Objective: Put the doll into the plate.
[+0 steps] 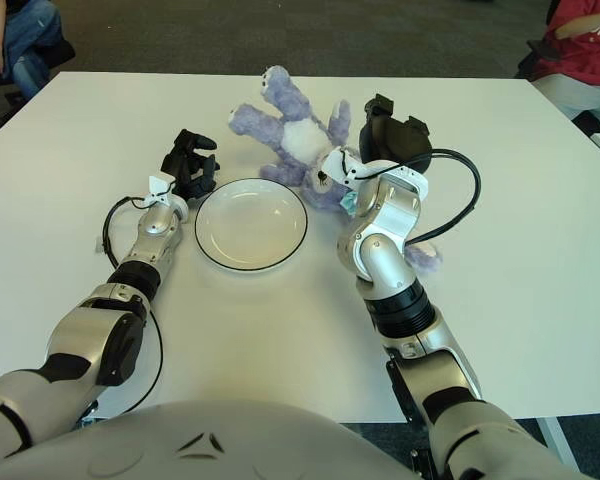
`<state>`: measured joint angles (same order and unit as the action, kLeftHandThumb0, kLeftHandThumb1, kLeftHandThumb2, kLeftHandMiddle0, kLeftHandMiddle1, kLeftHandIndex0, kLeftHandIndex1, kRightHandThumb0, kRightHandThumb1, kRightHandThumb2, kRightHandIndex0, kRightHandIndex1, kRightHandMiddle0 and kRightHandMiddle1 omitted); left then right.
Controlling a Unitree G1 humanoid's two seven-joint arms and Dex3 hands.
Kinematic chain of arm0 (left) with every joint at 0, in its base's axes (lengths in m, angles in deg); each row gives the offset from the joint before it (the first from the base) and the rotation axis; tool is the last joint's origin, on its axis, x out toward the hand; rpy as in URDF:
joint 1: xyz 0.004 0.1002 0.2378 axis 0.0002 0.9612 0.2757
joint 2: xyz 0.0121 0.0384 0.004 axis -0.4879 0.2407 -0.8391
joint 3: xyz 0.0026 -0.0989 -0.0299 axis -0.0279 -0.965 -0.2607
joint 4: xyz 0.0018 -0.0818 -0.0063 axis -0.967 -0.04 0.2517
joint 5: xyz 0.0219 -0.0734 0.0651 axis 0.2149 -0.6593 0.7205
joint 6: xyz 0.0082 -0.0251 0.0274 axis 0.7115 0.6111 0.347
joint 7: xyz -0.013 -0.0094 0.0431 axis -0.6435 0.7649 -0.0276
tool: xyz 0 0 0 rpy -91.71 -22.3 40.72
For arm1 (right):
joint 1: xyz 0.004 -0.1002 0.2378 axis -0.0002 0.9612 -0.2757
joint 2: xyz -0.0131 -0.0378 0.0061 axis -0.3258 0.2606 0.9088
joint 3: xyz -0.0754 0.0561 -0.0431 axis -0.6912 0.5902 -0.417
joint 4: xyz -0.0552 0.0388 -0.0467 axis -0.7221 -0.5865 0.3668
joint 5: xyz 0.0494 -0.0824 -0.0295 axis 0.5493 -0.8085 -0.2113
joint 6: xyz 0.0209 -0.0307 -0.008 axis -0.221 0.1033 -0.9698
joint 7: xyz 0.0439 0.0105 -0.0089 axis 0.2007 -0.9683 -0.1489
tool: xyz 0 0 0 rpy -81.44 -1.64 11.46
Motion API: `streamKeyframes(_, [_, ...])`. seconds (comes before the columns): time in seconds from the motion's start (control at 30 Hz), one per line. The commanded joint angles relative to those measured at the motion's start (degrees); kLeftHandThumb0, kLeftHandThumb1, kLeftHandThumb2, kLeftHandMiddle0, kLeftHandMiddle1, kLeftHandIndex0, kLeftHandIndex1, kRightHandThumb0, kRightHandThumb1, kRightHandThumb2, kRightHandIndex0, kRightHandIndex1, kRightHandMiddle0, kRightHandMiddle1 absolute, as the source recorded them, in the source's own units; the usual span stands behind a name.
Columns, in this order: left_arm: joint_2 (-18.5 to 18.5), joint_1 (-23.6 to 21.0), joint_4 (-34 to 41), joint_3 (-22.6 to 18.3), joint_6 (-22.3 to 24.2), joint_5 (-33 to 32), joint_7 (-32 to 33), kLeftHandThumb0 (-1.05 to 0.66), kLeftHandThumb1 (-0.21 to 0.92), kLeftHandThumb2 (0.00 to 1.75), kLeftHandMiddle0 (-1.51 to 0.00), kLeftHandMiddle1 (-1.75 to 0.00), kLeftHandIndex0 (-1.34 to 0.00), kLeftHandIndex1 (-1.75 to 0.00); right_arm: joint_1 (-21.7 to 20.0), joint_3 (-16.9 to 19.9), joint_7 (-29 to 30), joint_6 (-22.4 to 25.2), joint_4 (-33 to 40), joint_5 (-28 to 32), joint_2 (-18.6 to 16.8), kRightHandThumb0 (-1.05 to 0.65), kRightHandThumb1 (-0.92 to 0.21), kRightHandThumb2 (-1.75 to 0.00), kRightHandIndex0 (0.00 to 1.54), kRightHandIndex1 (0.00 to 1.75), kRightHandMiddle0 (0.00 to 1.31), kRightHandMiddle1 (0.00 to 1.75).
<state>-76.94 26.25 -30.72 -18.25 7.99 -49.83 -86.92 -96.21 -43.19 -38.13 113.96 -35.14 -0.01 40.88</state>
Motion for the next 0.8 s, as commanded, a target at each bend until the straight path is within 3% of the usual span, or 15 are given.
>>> streamKeyframes(0.0, [0.2, 2.4, -2.4, -0.1, -1.3, 0.3, 0.5, 0.00, 0.73, 0.78, -0.26, -1.69, -0.24, -1.69, 1.0, 0.9, 0.6, -1.6, 0.3, 0.5, 0.3, -0.93, -0.83, -0.20, 0.05, 1.75, 0.00, 0.51])
streamKeyframes(0.37, [0.2, 2.0, -3.6, -0.3, -2.2, 0.2, 0.3, 0.00, 0.75, 0.76, -0.25, -1.70, -0.23, -1.69, 1.3, 1.2, -1.8, -4.0, -0.4, 1.2, -0.3, -0.95, -0.84, -0.16, 0.07, 1.75, 0.00, 0.35])
streamKeyframes(0.77, [0.3, 1.9, -4.2, -0.1, -2.9, 0.6, 0.9, 0.00, 0.78, 0.73, -0.23, -1.70, -0.21, -1.70, 0.6, 0.4, -5.2, -2.3, -3.5, 0.5, -3.3, -0.89, -0.84, -0.15, 0.00, 1.70, 0.00, 0.15])
